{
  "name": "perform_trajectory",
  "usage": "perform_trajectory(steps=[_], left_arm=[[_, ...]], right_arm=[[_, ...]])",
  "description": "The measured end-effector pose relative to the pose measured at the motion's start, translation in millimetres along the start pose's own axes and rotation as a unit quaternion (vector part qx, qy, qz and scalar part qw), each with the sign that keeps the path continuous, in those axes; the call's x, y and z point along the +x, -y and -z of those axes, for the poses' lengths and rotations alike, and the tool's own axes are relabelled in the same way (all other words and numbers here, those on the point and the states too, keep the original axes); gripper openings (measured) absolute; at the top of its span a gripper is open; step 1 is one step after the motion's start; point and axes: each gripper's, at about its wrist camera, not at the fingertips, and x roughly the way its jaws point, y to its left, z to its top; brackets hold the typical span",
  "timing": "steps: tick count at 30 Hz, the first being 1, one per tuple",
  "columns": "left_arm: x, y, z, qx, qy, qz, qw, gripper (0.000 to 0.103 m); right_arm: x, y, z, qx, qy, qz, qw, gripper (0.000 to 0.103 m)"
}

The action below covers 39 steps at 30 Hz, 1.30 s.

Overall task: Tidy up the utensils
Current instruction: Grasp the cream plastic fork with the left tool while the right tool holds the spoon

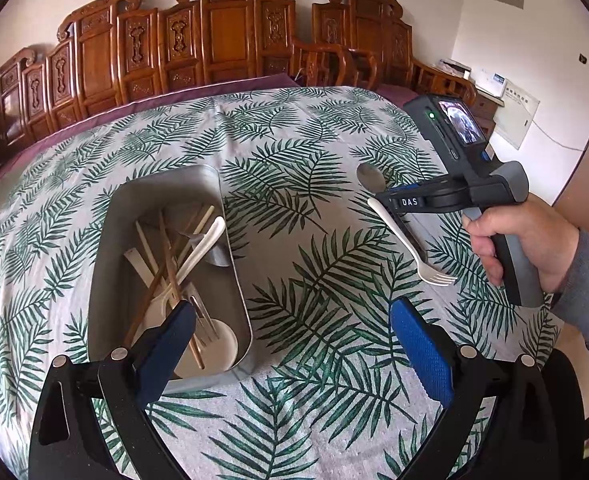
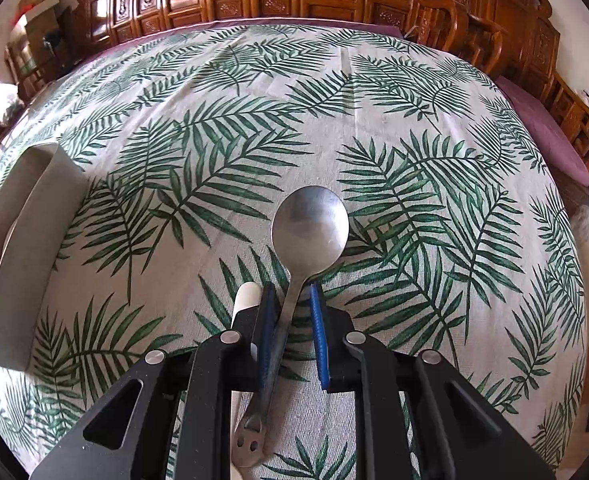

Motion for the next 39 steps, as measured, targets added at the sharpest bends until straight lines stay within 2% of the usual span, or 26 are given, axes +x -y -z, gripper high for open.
perform_trajectory(steps=[2,6,21,30,36,37,39], left_arm=[[2.3,2.6,-0.3,0.000,-0.002,0.002,1.0000,0.095],[9.3,12.6,-1.6,0.007,-0.007,0.003,0.9999,0.094],[56.5,82.8,-17.5,0.038,-0.041,0.020,0.9982,0.094],[84.9,106.5,-27.5,0.048,-0.062,0.012,0.9968,0.094],[109.5,106.2,-34.6,0.028,-0.087,0.014,0.9957,0.094],[112.6,106.5,-36.1,0.027,-0.089,0.013,0.9956,0.094],[118.0,107.6,-38.8,0.023,-0.094,0.015,0.9952,0.079]], right_arm=[[-1.0,0.3,1.3,-0.002,-0.006,0.008,1.000,0.008],[-8.1,6.2,12.7,-0.012,-0.011,0.012,1.000,0.006],[-76.0,56.1,85.4,0.005,0.026,-0.004,1.000,0.007],[-79.8,74.2,107.8,0.028,0.029,-0.019,0.999,0.007],[-76.8,79.6,109.6,0.039,0.027,-0.034,0.998,0.007],[-76.4,80.1,110.3,0.041,0.027,-0.036,0.998,0.007],[-75.0,81.1,111.4,0.040,0.025,-0.037,0.998,0.007]])
